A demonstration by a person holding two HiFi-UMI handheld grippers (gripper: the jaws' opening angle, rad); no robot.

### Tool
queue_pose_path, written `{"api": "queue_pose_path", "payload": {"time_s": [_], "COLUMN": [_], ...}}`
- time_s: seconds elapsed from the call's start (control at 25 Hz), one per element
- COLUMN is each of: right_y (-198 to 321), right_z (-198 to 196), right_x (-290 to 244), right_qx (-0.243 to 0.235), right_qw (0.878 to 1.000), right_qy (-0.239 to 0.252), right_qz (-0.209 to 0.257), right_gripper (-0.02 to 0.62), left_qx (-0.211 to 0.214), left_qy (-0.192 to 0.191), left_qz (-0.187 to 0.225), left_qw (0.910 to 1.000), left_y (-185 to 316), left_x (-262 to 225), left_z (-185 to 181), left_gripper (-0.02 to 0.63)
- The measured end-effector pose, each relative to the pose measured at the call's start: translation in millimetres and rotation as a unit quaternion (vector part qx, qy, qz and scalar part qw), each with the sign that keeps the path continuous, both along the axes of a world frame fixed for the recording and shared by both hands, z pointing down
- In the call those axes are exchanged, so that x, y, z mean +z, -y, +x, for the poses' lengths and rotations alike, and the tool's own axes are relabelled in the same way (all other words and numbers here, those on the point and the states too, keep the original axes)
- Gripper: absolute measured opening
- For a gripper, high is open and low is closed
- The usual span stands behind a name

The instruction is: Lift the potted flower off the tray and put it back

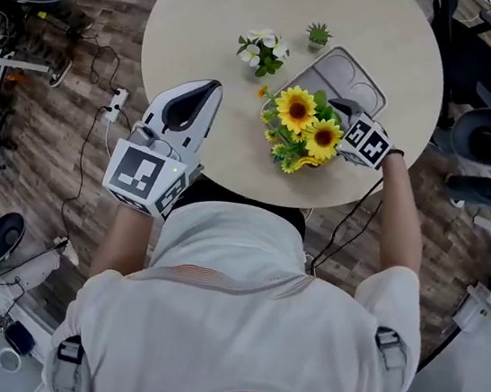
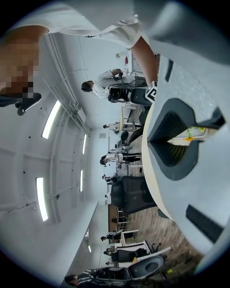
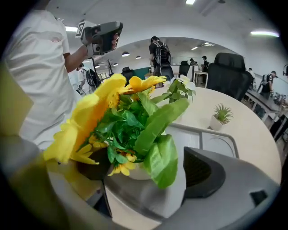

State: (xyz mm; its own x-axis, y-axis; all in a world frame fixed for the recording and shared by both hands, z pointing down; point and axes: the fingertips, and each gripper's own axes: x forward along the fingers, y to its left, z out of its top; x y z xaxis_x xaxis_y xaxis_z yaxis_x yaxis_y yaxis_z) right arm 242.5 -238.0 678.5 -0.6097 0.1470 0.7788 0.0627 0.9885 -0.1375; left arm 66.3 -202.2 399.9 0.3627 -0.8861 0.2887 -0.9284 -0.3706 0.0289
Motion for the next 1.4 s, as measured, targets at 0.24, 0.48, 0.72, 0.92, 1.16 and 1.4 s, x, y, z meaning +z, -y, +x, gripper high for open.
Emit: {"api": "queue_pose_path", "payload": {"time_s": [0.24, 0.48, 0.72, 0.92, 1.16, 1.4], "right_y": [-10, -12, -7, 3, 17, 31], "right_z": [-16, -26, -38, -38, -24, -11], "right_x": [9, 19, 19, -9, -55, -142], "right_qx": [-0.022, 0.006, 0.039, 0.1, 0.195, 0.345], "right_qw": [0.999, 0.998, 0.997, 0.991, 0.973, 0.917], "right_qy": [0.019, 0.037, 0.041, 0.087, 0.124, 0.187], "right_qz": [-0.038, -0.05, -0.048, -0.014, 0.023, 0.07], "right_gripper": [0.479, 0.479, 0.479, 0.483, 0.483, 0.482], "left_qx": [-0.015, -0.013, 0.004, 0.019, 0.041, 0.07], "left_qy": [0.007, 0.002, -0.003, -0.002, -0.013, -0.035], "left_qz": [-0.011, -0.012, -0.011, -0.003, 0.013, 0.039], "left_qw": [0.9998, 0.9998, 0.9999, 0.9998, 0.999, 0.9962], "left_y": [-2, 6, 13, 16, 20, 16], "left_x": [9, 10, 13, 5, -9, -29], "left_z": [-1, 5, 21, 26, 26, 20], "left_gripper": [0.003, 0.003, 0.003, 0.003, 0.004, 0.003]}}
